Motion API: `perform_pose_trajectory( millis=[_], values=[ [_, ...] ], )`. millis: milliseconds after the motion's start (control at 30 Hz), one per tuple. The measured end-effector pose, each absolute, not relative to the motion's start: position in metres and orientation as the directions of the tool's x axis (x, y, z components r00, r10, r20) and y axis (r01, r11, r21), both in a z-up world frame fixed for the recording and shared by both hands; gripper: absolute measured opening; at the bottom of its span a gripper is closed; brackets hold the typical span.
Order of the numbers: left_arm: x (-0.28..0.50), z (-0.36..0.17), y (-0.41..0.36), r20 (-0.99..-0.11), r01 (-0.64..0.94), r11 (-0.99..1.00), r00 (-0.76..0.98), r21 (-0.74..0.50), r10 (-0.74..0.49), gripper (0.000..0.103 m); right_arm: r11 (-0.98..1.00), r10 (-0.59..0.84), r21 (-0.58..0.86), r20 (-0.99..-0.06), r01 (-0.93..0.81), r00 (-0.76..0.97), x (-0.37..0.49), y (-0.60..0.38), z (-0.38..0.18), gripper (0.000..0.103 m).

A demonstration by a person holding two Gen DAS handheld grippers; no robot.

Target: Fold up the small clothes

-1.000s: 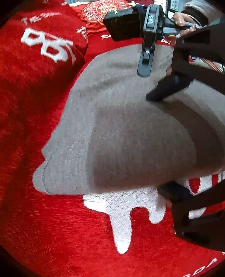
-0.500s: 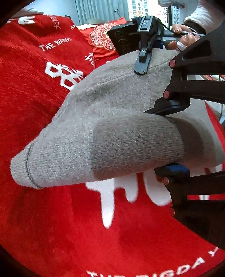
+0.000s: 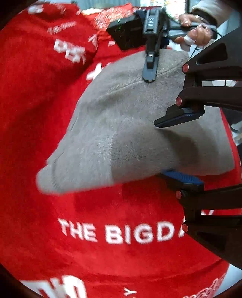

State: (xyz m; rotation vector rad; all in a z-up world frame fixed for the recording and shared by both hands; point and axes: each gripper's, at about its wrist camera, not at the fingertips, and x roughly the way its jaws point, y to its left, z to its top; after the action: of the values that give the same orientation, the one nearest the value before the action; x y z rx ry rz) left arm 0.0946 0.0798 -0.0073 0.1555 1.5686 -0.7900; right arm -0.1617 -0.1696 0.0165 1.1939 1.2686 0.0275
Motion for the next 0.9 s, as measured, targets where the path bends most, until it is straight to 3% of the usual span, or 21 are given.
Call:
perform_pose_trajectory(
  millis=[100, 233, 367, 433, 467, 500, 567, 667, 900],
  values=[
    [0.098, -0.008, 0.094, -0.909, 0.508, 0.756, -0.172, -0.413, -0.38, 0.047, 0.583, 0.519, 0.601, -0.793, 0.546, 0.319, -0.158, -0.168, 0.035, 0.039],
    [0.096, 0.012, 0.104, -0.917, 0.533, 0.762, -0.073, -0.368, -0.393, 0.047, 0.781, 0.324, 0.401, -0.915, 0.478, 0.239, -0.154, -0.16, 0.057, 0.031],
    [0.095, 0.005, 0.096, -0.946, 0.546, 0.788, -0.023, -0.284, -0.325, 0.047, 0.874, 0.135, 0.179, -0.982, 0.452, 0.129, -0.16, -0.163, 0.032, 0.028],
    [0.088, -0.011, 0.085, -0.963, 0.557, 0.796, -0.025, -0.237, -0.269, 0.047, 0.866, 0.131, 0.181, -0.982, 0.466, 0.138, -0.163, -0.171, 0.021, 0.03],
    [0.085, -0.016, 0.075, -0.963, 0.556, 0.797, -0.023, -0.236, -0.269, 0.048, 0.856, 0.129, 0.185, -0.981, 0.482, 0.147, -0.167, -0.175, 0.02, 0.041],
    [0.083, -0.018, 0.074, -0.962, 0.558, 0.795, -0.019, -0.237, -0.274, 0.048, 0.846, 0.115, 0.174, -0.983, 0.503, 0.147, -0.171, -0.179, 0.021, 0.045],
    [0.079, -0.019, 0.069, -0.965, 0.566, 0.795, -0.004, -0.22, -0.264, 0.049, 0.827, 0.106, 0.168, -0.984, 0.536, 0.144, -0.178, -0.185, 0.025, 0.045],
    [0.078, -0.018, 0.066, -0.975, 0.572, 0.804, 0.028, -0.164, -0.218, 0.063, 0.791, 0.117, 0.176, -0.983, 0.586, 0.138, -0.199, -0.199, 0.03, 0.045],
    [0.079, -0.008, 0.077, -0.985, 0.559, 0.819, 0.022, -0.131, -0.172, 0.064, 0.731, 0.162, 0.225, -0.974, 0.644, 0.156, -0.223, -0.203, 0.05, 0.045]
  ],
)
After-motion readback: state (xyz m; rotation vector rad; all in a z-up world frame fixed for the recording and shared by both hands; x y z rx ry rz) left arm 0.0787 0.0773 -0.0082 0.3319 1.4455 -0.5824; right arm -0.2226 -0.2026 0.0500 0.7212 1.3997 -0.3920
